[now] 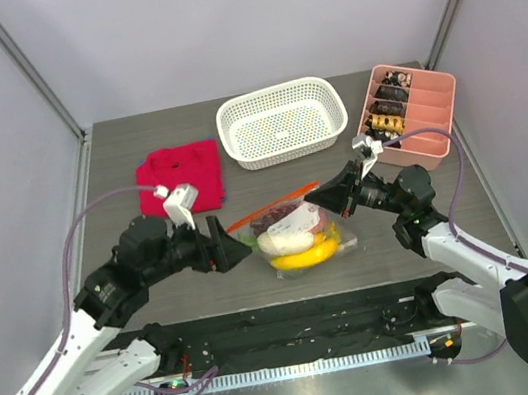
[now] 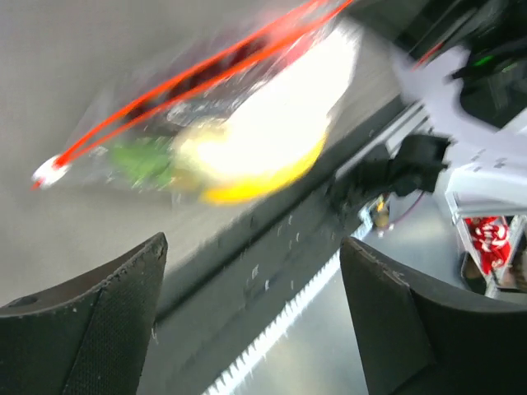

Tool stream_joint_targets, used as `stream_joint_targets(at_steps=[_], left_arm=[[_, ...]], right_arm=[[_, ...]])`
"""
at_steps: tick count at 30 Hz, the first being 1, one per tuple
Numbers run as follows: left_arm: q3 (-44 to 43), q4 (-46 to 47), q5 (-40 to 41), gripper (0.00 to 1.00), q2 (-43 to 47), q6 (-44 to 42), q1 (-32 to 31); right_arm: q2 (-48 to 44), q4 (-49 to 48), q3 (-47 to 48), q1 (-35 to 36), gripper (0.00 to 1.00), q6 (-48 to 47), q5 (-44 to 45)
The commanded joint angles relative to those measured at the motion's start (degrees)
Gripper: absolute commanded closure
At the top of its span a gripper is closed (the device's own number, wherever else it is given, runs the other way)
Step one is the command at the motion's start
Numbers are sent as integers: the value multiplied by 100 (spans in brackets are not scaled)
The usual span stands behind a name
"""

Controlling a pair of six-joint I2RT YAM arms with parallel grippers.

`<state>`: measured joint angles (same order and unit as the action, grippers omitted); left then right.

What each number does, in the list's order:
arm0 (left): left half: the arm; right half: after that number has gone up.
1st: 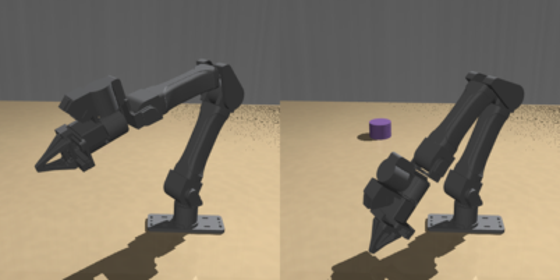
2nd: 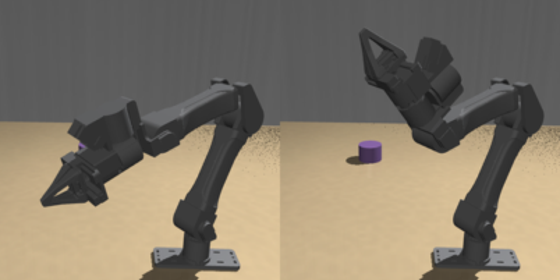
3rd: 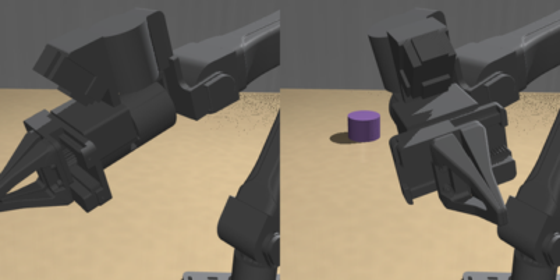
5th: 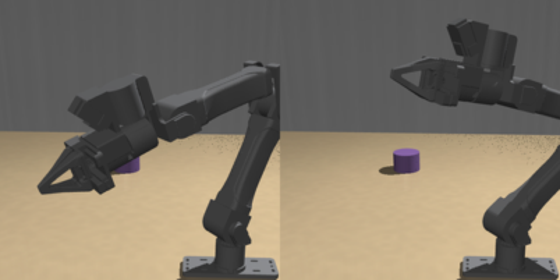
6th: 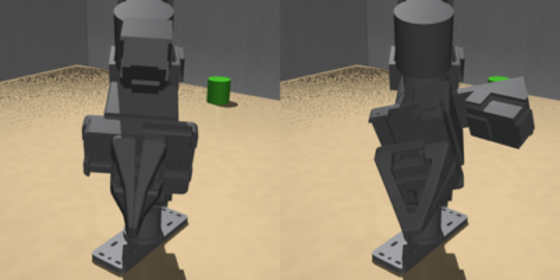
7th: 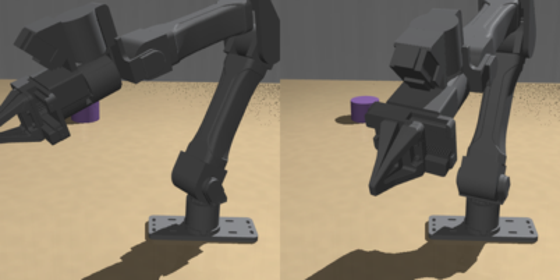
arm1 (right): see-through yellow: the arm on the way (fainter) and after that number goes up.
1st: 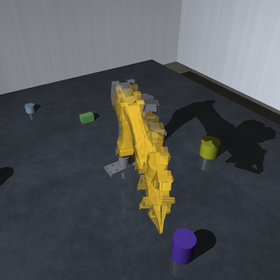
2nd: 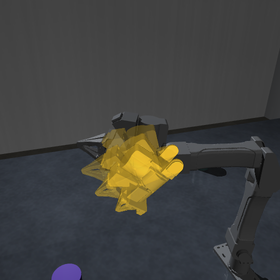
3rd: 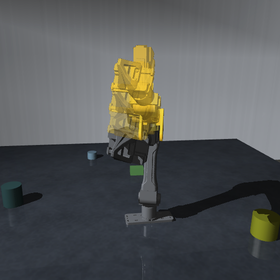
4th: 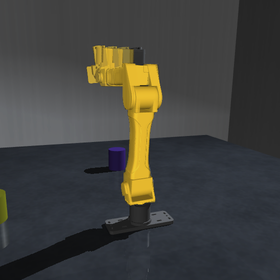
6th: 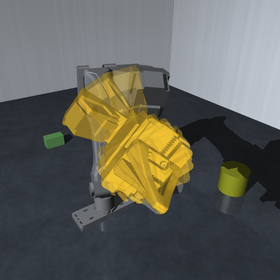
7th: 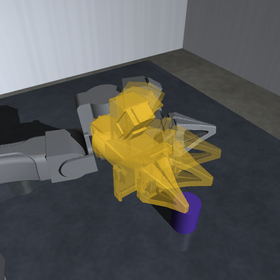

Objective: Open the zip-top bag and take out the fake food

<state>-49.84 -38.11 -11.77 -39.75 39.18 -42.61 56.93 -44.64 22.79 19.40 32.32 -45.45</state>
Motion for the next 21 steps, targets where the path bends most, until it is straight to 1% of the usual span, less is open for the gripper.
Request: stream_joint_targets(at_steps=[1, 2, 4, 5, 6, 7, 8, 9, 10, 13, 14, 16, 21], left_arm=[[-1096, 971, -255, 24, -752, -1411, 25], [-1237, 1076, -299, 27, -1154, -1813, 16], [-1720, 990, -439, 36, -1657, -2167, 25], [-1913, 902, -527, 39, -2225, -2360, 16], [-2324, 623, -641, 42, -2483, -2649, 25], [-2493, 559, -721, 48, -2703, -2757, 16], [-2591, 576, -869, 49, -3044, -2845, 16], [-2670, 698, -906, 50, -3161, -3011, 16], [-2688, 726, -967, 55, -3293, -3091, 16], [-2794, 769, -1239, 58, -3610, -3249, 33], [-2768, 796, -1371, 59, -3636, -3285, 25], [-2654, 1067, -1284, 59, -3611, -3233, 25], [-2618, 1104, -1284, 60, -3672, -3197, 33]], right_arm=[[11, -580, 305, 20, 99, -129, -394], [29, -615, 297, 46, 99, -120, -447], [108, -686, 323, 82, 99, -138, -526], [126, -695, 323, 108, 99, -129, -552], [126, -695, 323, 117, 99, -146, -561], [126, -686, 323, 108, 99, -147, -570], [100, -669, 332, 125, 99, -164, -579], [91, -660, 332, 126, 99, -190, -579], [64, -590, 332, 126, 99, -208, -579], [-23, -484, 332, 134, 99, -269, -535], [-50, -467, 332, 143, 99, -278, -544], [-76, -449, 332, 143, 99, -270, -544], [-103, -466, 323, 152, 99, -270, -553]])
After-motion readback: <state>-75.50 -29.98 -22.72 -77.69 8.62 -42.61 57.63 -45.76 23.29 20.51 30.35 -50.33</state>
